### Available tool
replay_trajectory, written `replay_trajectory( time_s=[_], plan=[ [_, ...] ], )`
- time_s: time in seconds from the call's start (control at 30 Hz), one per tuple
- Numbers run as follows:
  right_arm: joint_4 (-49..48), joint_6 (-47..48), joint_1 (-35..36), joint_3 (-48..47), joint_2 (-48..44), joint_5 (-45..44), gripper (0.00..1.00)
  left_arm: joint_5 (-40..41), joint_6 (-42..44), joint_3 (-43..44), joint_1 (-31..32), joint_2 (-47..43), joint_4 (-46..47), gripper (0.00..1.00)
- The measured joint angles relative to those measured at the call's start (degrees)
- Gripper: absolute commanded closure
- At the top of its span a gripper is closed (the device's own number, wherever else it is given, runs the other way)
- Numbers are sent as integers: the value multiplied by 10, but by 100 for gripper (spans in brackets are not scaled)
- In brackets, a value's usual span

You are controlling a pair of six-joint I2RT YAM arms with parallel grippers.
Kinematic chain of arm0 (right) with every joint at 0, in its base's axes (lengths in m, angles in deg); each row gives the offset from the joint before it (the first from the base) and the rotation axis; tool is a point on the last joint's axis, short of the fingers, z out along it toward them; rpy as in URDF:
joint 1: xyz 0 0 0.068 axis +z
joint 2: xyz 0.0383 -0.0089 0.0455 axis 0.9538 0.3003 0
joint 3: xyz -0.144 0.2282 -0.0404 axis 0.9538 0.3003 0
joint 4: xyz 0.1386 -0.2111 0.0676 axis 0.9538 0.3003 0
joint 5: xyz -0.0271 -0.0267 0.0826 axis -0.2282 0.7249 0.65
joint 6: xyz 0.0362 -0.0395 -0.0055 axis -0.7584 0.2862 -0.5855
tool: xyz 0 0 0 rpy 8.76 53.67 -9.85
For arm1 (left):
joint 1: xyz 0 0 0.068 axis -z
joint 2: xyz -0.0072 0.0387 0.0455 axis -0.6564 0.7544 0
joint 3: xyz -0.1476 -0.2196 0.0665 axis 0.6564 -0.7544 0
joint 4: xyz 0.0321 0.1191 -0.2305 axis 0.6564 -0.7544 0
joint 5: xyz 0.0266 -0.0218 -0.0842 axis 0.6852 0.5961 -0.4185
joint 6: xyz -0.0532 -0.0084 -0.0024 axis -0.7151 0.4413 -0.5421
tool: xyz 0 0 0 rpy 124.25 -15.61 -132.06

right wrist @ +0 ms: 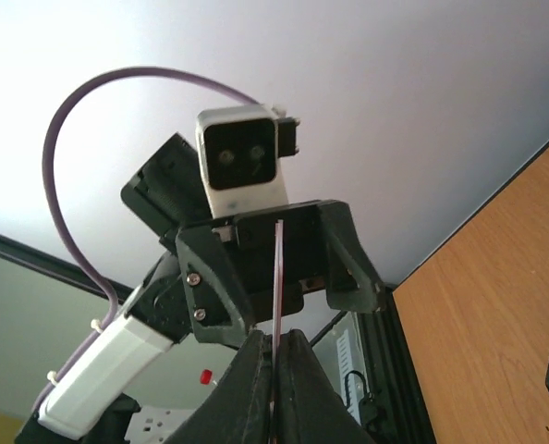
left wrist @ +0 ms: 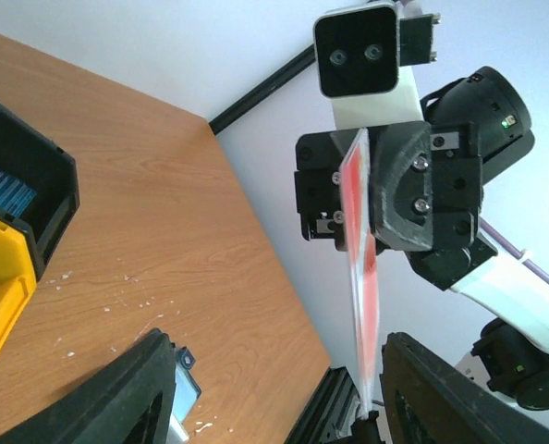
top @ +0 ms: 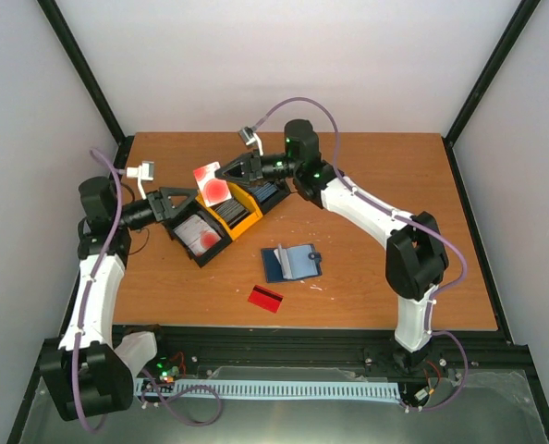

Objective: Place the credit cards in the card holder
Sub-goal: Pick up the credit card from the storage box.

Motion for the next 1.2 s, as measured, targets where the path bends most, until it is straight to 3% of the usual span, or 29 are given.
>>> replay_trajectory(
  time_s=[0.47,0.93,1.2],
  plan=[
    [-34,-28,-1,0,-1,5,97,-43,-68,-33,0,1,96,32],
    [-42,-34,6,0,-1,10,97,-63,-60,-33,0,16,87,33],
    [68,51,13,-40,3,-8,97,-56,-13,-12,0,50,0,36]
  ],
)
